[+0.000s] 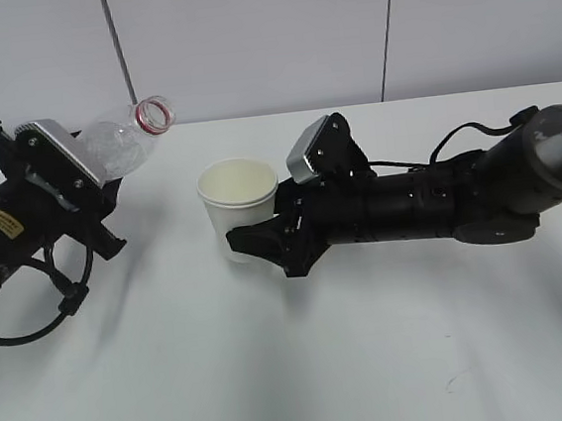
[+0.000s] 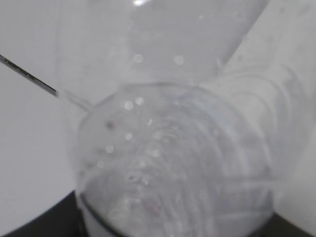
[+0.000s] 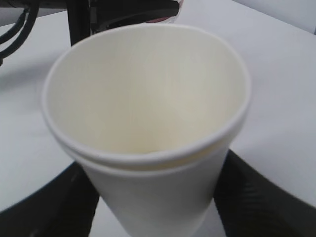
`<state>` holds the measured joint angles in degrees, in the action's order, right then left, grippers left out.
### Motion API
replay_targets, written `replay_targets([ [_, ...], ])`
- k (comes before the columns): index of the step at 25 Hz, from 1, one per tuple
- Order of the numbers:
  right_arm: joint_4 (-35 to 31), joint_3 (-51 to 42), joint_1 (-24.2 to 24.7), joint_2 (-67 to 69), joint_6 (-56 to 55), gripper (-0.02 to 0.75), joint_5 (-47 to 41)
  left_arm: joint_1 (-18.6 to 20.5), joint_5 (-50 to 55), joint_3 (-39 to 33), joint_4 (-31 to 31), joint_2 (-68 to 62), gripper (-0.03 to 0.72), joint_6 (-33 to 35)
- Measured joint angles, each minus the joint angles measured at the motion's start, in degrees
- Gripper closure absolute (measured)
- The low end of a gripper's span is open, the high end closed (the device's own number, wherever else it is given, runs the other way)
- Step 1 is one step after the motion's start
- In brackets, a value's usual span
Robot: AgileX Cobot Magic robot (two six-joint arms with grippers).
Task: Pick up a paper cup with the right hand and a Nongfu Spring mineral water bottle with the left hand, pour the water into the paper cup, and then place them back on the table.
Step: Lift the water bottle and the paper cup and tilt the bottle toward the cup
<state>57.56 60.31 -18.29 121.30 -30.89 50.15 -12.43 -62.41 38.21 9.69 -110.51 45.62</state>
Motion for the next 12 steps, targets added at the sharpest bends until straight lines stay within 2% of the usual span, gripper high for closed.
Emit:
replay_targets([
  [7,0.00,0.00,0.00,0.00,-0.13,0.230,-0.04,0.00,0.00,0.00,-0.48,0.00,0.319,7.00],
  [12,0.26,0.21,0.00,0.00,-0.13,0.230,-0.13,0.00,0.00,0.00,-0.66,0.00,0.319,9.55],
])
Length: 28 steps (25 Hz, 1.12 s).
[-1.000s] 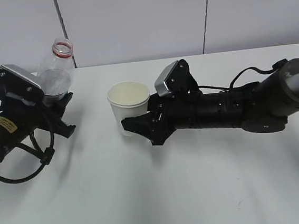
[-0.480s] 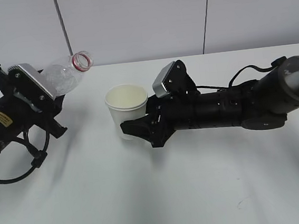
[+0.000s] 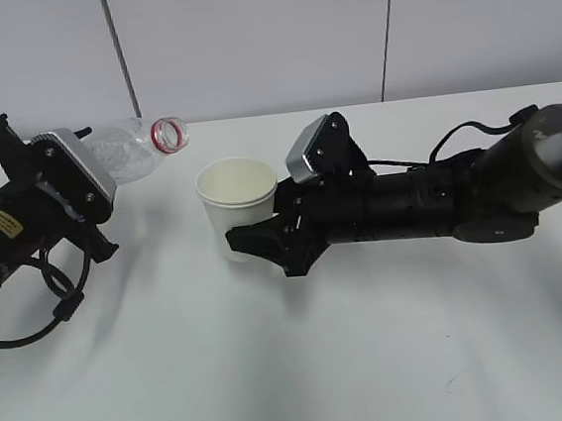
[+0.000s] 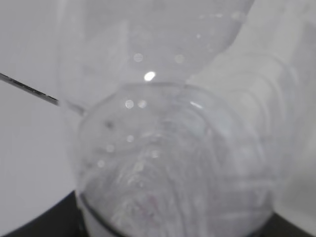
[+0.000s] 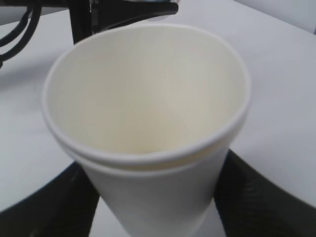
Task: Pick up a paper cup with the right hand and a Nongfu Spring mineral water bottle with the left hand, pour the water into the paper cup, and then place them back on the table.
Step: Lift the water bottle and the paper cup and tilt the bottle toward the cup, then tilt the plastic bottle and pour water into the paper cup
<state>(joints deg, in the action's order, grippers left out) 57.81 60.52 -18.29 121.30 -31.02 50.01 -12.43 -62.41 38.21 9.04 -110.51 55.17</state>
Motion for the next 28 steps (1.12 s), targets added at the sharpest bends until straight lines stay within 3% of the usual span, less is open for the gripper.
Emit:
replay_targets([
  [28,2.08,0.79,-1.70,0.00,-1.86,0.230,0.11,0.00,0.00,0.00,-1.47,0.00,0.321,14.89],
])
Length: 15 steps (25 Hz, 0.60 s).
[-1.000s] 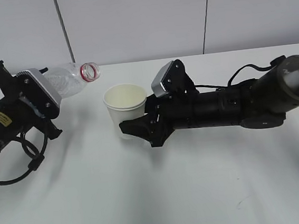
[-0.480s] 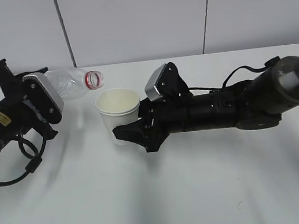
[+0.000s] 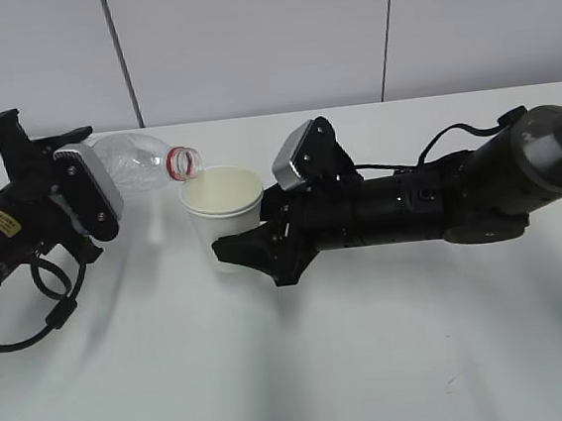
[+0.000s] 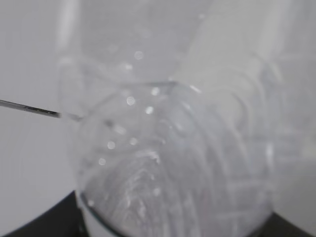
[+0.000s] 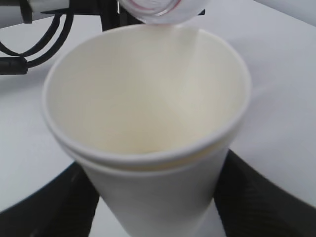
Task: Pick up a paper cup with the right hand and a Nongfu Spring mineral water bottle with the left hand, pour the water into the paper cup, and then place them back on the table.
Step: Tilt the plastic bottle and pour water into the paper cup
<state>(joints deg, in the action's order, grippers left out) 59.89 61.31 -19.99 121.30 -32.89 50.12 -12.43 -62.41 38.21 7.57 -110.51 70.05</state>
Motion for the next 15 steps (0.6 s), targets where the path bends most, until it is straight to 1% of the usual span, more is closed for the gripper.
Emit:
replay_targets([
  [10,0.00,0.00,0.00,0.00,-0.10,0.230,-0.69,-0.05,0.00,0.00,-0.22,0.05,0.321,2.79],
  [15,0.00,0.00,0.00,0.00,-0.10,0.230,-1.57,-1.52,0.00,0.00,-1.44,0.09,0.322,4.43],
])
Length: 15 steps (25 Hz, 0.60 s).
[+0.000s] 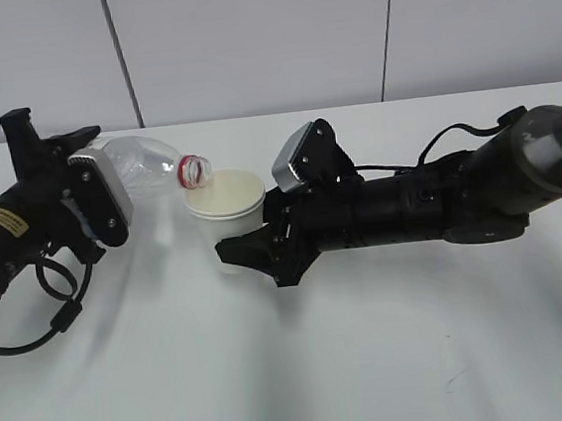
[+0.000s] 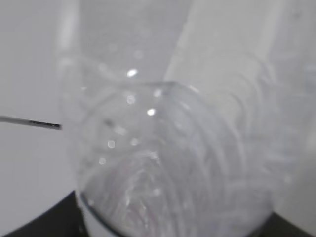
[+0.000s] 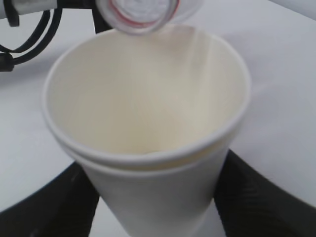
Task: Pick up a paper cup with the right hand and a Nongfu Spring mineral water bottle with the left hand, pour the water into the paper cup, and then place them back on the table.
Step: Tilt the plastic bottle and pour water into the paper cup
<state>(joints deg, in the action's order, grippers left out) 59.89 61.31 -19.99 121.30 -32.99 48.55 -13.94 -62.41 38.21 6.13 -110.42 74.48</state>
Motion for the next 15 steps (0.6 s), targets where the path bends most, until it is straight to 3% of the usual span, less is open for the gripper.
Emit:
replay_targets([
  [15,0.40,0.00,0.00,0.00,0.00,0.230,-3.29,-1.12,0.02,1.10,-1.33,0.19,0.321,3.33],
])
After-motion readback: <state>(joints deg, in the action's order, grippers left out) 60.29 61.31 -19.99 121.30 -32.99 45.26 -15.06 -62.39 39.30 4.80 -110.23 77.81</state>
